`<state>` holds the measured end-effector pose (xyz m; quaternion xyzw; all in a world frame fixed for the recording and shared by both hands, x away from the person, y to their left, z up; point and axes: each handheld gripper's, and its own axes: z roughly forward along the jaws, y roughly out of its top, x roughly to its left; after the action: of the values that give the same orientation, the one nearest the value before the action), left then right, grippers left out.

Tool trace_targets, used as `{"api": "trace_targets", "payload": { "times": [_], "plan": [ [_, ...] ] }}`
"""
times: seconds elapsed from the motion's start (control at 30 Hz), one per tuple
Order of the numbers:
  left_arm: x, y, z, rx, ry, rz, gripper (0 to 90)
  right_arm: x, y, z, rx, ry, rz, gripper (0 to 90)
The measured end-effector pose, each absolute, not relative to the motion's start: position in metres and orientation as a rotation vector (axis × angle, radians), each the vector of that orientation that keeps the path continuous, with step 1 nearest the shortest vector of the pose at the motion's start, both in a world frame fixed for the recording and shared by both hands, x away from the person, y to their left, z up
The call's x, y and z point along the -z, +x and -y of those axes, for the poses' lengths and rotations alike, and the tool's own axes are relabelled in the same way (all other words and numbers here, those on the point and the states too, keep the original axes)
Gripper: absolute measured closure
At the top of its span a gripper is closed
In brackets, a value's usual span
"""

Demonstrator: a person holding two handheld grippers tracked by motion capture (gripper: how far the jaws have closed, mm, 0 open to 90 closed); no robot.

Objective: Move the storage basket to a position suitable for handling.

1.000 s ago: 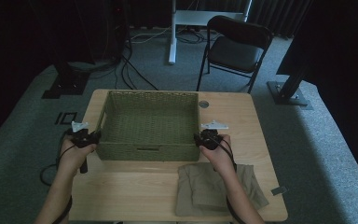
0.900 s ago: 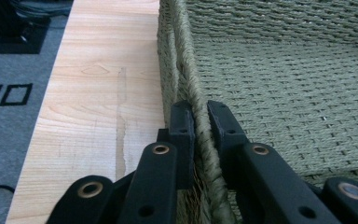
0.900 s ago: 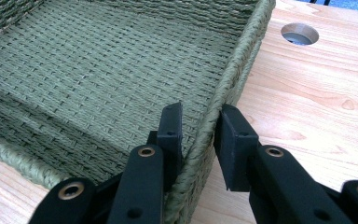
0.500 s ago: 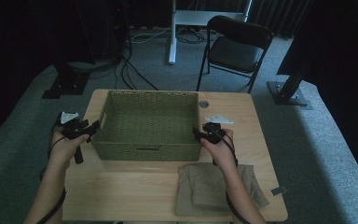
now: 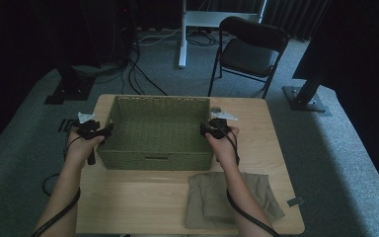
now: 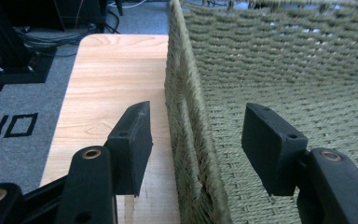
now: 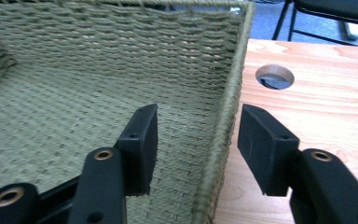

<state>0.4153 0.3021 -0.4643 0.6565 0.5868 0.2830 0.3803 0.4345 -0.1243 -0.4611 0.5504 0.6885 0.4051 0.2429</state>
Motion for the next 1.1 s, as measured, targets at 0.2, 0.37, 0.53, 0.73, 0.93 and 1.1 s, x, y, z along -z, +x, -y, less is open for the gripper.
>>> {"api": "trace_targets", "payload": {
  "times": [0.2,0.37,0.53,0.73,0.93,1.1],
  "plan": [
    [0.478,0.422,-0.299,-0.756,1.705,-1.490,50.5,0.471,0.439,0.121,-1.041,1.506,-1.893,58.5],
    [0.486,0.425,-0.296,-0.792,1.718,-1.498,67.1,0.470,0.440,0.117,-0.973,1.549,-1.877,67.1],
    [0.486,0.427,-0.296,-0.761,1.707,-1.495,75.8,0.469,0.441,0.116,-0.935,1.580,-1.843,75.3],
    [0.486,0.427,-0.294,-0.744,1.712,-1.493,79.2,0.470,0.441,0.117,-0.951,1.591,-1.825,76.7],
    [0.485,0.426,-0.288,-0.750,1.715,-1.492,80.4,0.470,0.442,0.121,-0.942,1.581,-1.831,76.9],
    [0.486,0.426,-0.282,-0.738,1.710,-1.495,80.7,0.470,0.443,0.129,-0.961,1.591,-1.827,76.8]
  ]
}}
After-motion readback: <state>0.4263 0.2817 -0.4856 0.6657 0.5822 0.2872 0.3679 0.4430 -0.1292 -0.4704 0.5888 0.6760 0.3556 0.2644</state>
